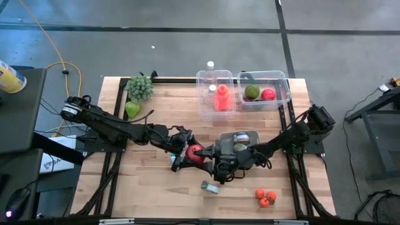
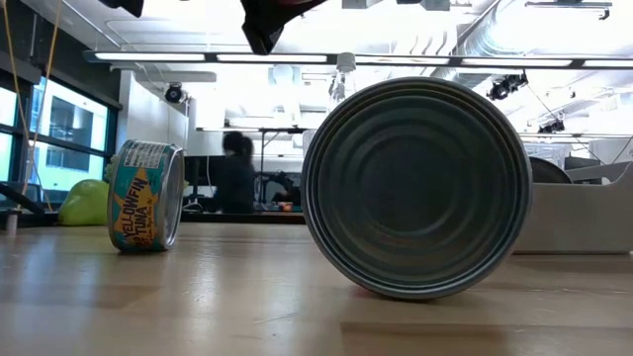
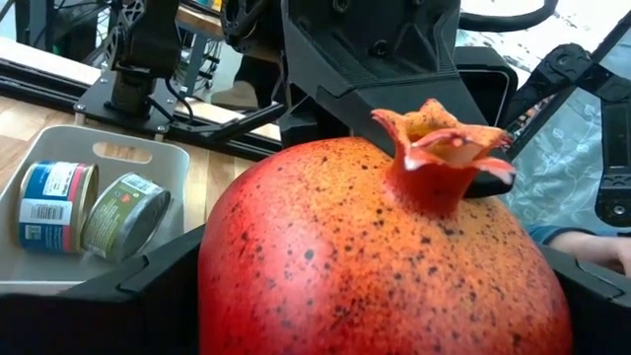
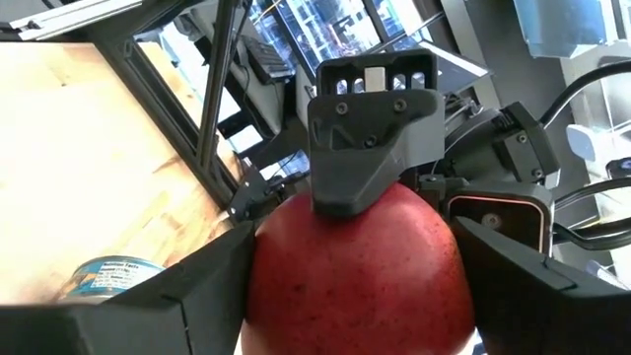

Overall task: Pick & Place Food Item
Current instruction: Put the pomegranate into the right transparent bin

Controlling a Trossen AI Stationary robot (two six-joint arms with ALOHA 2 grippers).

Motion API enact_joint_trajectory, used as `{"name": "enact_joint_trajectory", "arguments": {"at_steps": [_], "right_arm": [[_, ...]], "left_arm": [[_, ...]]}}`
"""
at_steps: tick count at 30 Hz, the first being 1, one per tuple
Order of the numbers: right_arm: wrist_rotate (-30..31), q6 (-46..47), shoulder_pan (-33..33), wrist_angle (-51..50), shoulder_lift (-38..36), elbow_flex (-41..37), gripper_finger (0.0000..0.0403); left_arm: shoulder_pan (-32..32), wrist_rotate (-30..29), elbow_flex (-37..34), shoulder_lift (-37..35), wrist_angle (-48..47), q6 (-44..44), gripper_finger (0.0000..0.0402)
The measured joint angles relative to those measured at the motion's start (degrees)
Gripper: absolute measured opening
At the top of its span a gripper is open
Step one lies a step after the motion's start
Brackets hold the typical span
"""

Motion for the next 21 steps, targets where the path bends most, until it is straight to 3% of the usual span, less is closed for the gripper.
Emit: {"name": "enact_joint_trajectory", "arguments": {"at_steps": [8, 21], "right_arm": [[0.2, 3.1, 0.0, -1.3, 0.0, 0.0, 0.0285], [2.8, 2.9, 0.5, -4.6, 0.7, -0.4, 0.0287]], "left_arm": [[0.8, 0.4, 0.0, 0.0, -0.3, -3.4, 0.0369], [-0.1, -1.3, 0.7, -0.3, 3.2, 6.0, 0.0396]]}}
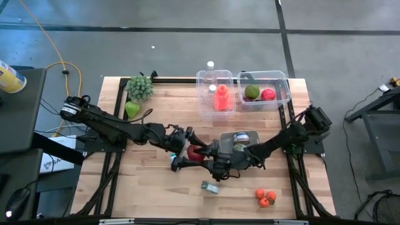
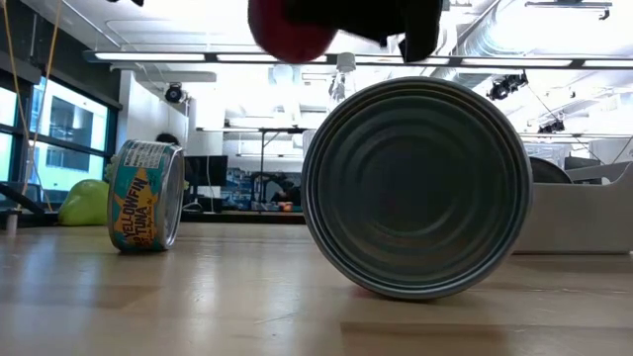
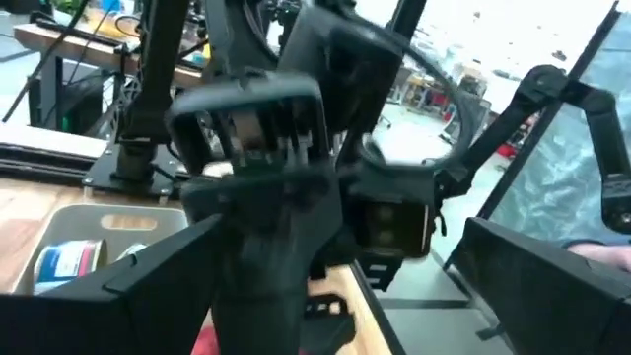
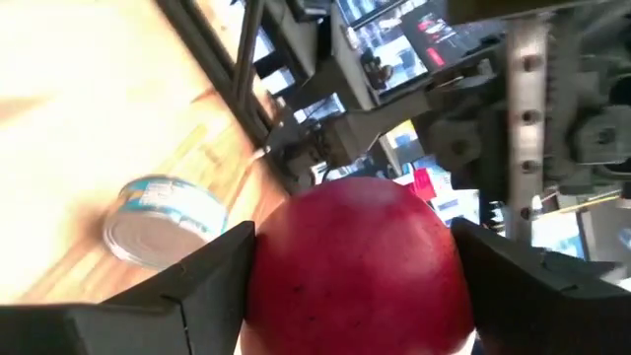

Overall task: Pick & Place Food Item
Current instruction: Put the pomegranate into the right transparent bin

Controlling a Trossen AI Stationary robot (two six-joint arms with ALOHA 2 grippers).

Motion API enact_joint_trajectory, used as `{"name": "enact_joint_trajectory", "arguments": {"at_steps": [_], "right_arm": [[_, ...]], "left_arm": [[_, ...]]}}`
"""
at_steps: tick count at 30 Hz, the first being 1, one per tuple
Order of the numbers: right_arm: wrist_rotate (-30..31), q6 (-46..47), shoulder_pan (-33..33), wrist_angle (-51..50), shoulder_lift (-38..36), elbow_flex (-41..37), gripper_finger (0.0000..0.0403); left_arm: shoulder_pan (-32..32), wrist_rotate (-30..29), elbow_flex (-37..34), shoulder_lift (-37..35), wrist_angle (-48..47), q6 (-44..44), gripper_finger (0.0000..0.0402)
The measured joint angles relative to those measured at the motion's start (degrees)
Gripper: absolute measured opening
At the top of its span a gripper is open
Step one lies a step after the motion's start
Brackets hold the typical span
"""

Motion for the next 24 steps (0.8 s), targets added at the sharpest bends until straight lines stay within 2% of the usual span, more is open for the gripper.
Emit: {"name": "enact_joint_trajectory", "arguments": {"at_steps": [4, 7, 12, 17, 24], "right_arm": [[1.0, 3.5, 0.1, -1.9, -0.4, 0.3, 0.0284], [5.5, 7.6, 0.7, -3.7, -0.4, 0.2, 0.0283], [21.0, 20.5, 3.7, -4.9, -0.5, 0.3, 0.0288], [29.4, 29.2, 7.3, -9.9, -0.5, 0.3, 0.0286], [49.6, 43.4, 14.5, -26.7, -0.6, 0.3, 0.0287]], "left_arm": [[-0.4, 0.4, -0.2, 0.1, 1.7, 1.0, 0.0397], [-0.4, 0.6, -0.2, 0.1, 2.7, 1.6, 0.0397], [-0.2, 0.6, -0.3, 0.2, 2.8, 1.7, 0.0397], [1.0, 0.6, -0.3, 0.2, 2.9, 1.7, 0.0397], [1.1, 1.5, -0.4, 0.2, 2.5, 1.7, 0.0397]]}}
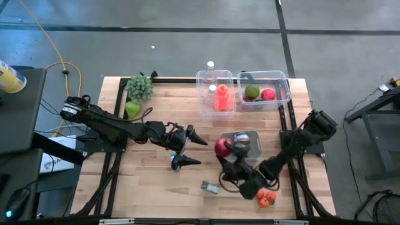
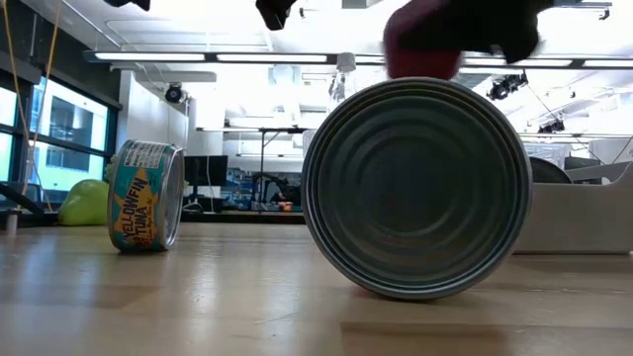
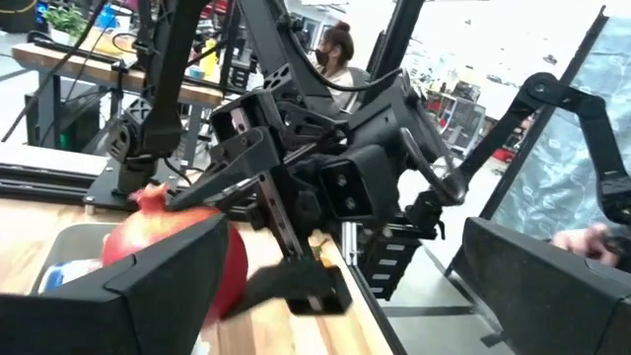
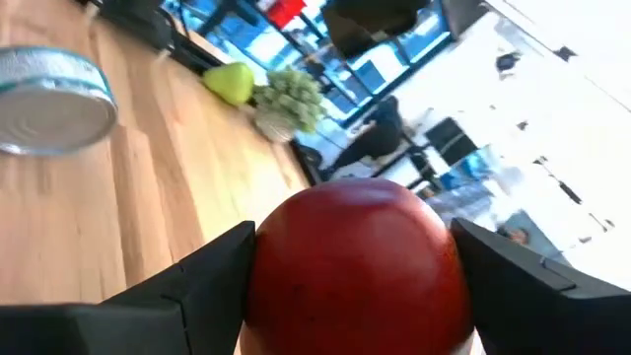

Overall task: Pick & Place Food Item
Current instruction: Put the pomegranate into the right transparent bin

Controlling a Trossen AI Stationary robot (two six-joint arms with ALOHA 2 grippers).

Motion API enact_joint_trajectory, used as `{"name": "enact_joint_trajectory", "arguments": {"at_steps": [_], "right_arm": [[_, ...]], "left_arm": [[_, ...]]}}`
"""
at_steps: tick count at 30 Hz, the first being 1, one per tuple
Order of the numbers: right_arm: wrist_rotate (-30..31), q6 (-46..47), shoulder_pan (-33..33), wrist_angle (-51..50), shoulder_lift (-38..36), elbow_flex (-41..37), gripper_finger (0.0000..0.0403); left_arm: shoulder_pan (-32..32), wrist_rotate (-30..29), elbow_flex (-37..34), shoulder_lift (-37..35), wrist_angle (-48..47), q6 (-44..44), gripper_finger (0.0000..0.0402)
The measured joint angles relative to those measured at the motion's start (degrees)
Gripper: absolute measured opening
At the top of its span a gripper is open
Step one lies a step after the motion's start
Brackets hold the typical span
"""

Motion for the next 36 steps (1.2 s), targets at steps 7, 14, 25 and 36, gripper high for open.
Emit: {"name": "enact_joint_trajectory", "arguments": {"at_steps": [7, 14, 25, 36], "right_arm": [[8.6, 10.9, 3.4, -13.4, 0.0, 0.0, 0.0286], [9.0, 11.4, 1.9, -19.4, -5.0, 0.1, 0.0285], [8.5, 55.6, -2.1, -64.2, -22.7, 0.0, 0.0290], [-8.3, 85.8, -24.7, -89.5, -36.5, 0.0, 0.0293]], "left_arm": [[-0.4, 0.0, 0.0, 0.0, 0.0, -0.1, 0.0397], [-1.9, 0.0, -0.1, 0.0, -0.2, -0.2, 0.0397], [-3.7, -0.1, -0.1, 0.0, -0.5, 1.0, 0.0397], [-3.7, -0.2, -0.1, 0.0, -0.7, 1.0, 0.0397]]}}
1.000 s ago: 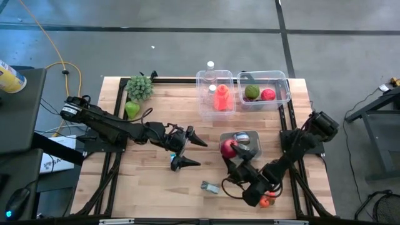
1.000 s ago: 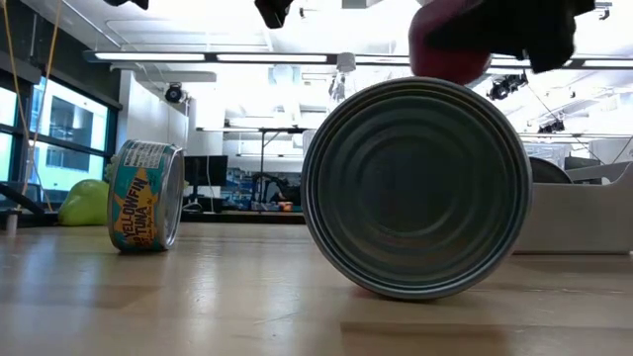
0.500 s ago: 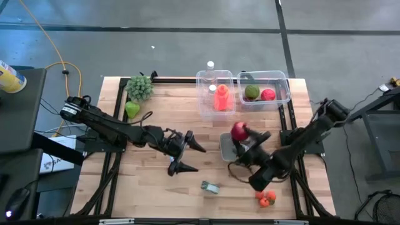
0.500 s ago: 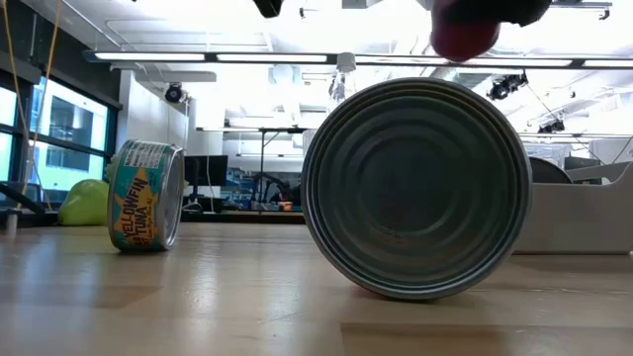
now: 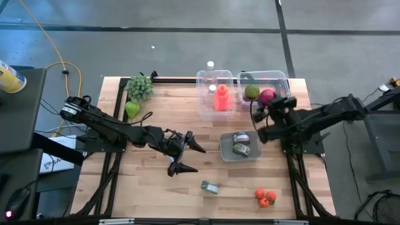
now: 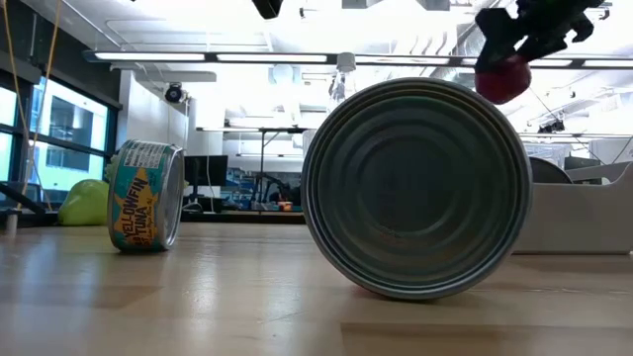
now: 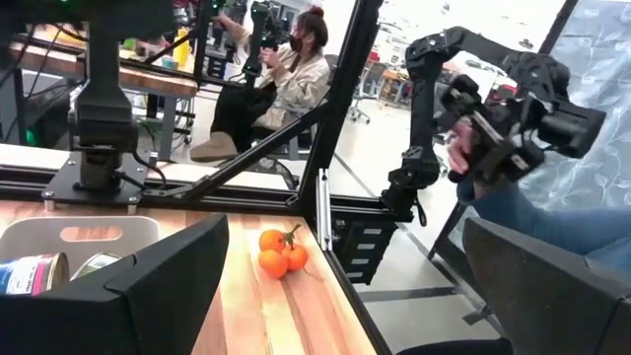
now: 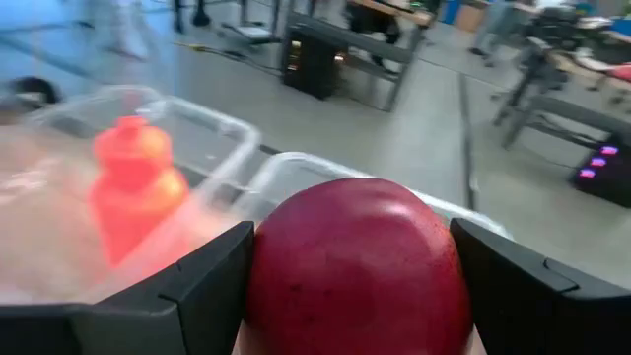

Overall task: Pick & Place Food Item
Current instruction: Put the pomegranate into the right transparent bin

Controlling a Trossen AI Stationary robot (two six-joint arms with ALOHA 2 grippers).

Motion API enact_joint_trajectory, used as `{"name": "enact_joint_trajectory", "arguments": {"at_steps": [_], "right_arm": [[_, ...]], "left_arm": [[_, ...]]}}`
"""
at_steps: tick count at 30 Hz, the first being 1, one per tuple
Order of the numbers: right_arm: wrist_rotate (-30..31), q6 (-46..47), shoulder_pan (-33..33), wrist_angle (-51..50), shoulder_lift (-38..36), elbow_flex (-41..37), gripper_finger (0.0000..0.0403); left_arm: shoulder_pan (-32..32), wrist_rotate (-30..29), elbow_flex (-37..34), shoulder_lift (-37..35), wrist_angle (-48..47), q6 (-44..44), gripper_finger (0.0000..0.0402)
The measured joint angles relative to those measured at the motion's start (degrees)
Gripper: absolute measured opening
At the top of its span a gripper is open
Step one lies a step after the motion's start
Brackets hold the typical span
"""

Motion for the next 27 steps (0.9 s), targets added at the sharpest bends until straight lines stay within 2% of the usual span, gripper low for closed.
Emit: {"name": "enact_joint_trajectory", "arguments": {"at_steps": [7, 16, 21, 27], "right_arm": [[-2.0, -11.2, -12.0, 4.5, -1.1, 0.0, 0.0320], [-15.2, -33.3, -27.8, 20.8, -0.7, 0.0, 0.0309], [-22.0, -35.6, -34.5, 25.6, 0.2, 0.0, 0.0311], [-20.7, -36.3, -38.8, 26.2, 2.3, 0.0, 0.0329]], "left_arm": [[0.0, 0.0, 0.0, 0.0, 0.3, 0.0, 0.0397], [0.2, 0.0, 0.0, 0.0, 0.2, 0.0, 0.0397], [0.6, -0.1, 0.0, 0.0, 0.1, 1.9, 0.0397], [0.9, -0.2, 0.0, 0.0, 0.0, 2.8, 0.0397]]}}
